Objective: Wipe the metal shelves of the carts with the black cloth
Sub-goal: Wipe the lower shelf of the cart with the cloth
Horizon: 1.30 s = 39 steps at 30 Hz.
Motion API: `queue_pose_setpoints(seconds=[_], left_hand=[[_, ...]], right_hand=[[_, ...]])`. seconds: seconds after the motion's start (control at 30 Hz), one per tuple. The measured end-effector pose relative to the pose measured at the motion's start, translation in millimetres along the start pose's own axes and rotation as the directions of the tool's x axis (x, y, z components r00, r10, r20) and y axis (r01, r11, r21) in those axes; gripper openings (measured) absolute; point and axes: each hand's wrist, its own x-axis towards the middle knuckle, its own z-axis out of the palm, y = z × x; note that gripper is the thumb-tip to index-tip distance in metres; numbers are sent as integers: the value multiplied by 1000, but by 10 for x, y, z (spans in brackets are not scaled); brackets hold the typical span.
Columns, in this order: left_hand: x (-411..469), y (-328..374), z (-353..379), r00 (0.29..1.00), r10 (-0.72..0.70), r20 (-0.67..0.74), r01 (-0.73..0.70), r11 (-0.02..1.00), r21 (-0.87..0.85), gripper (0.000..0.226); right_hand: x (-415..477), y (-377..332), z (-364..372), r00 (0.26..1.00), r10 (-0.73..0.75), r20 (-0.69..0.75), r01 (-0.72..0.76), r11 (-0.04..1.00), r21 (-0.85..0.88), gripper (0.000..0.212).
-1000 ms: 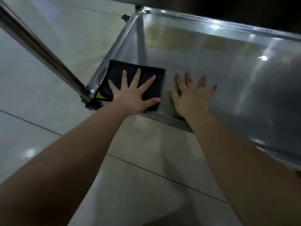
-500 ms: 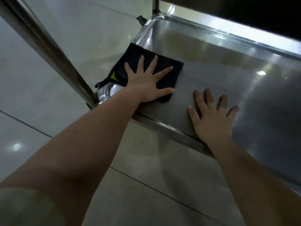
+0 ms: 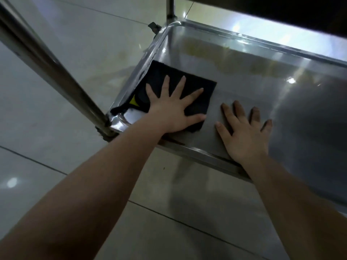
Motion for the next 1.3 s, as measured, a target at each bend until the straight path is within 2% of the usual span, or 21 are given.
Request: queue_pose_setpoints(seconds=[0.1, 0.2, 0.33, 0.5, 0.63, 0.8, 0.93, 1.17, 1.3], left_hand=[[-622, -108, 155, 1000, -26, -3, 26, 1000, 4, 75], [-745, -145, 175, 999, -52, 11, 52, 999, -8, 75], [-340, -154, 122, 998, -39, -46, 39, 999, 6, 78], [469, -212, -101, 996, -88, -31, 88, 996, -23, 85], [861, -234, -259, 998, -57, -35, 55, 997, -44, 87], [976, -247, -365, 1000, -25, -11, 25, 999, -37, 86], [651, -150, -219, 999, -38, -21, 38, 999, -26, 82], [-657, 168, 194, 1000, -28, -3, 28, 999, 34, 73], [-746, 224, 199, 1000, -22, 13, 21, 999, 37, 72]], right_hand=[[-24, -21, 2, 1000, -3, -13, 3, 1000, 8, 62], [-60, -14, 29, 1000, -9, -12, 9, 1000, -4, 62], [-51, 1, 35, 1000, -4, -24, 4, 1000, 9, 63], [7, -17, 44, 999, -1, -37, 2, 1000, 17, 62], [25, 8, 47, 1000, 0, -27, 0, 1000, -3, 73], [54, -7, 20, 1000, 5, -21, -5, 1000, 19, 64], [41, -6, -5, 1000, 3, -5, -2, 999, 50, 63], [44, -32, -15, 1000, -21, -7, 21, 1000, -3, 64], [34, 250, -76, 996, -80, -36, 79, 997, -18, 61]])
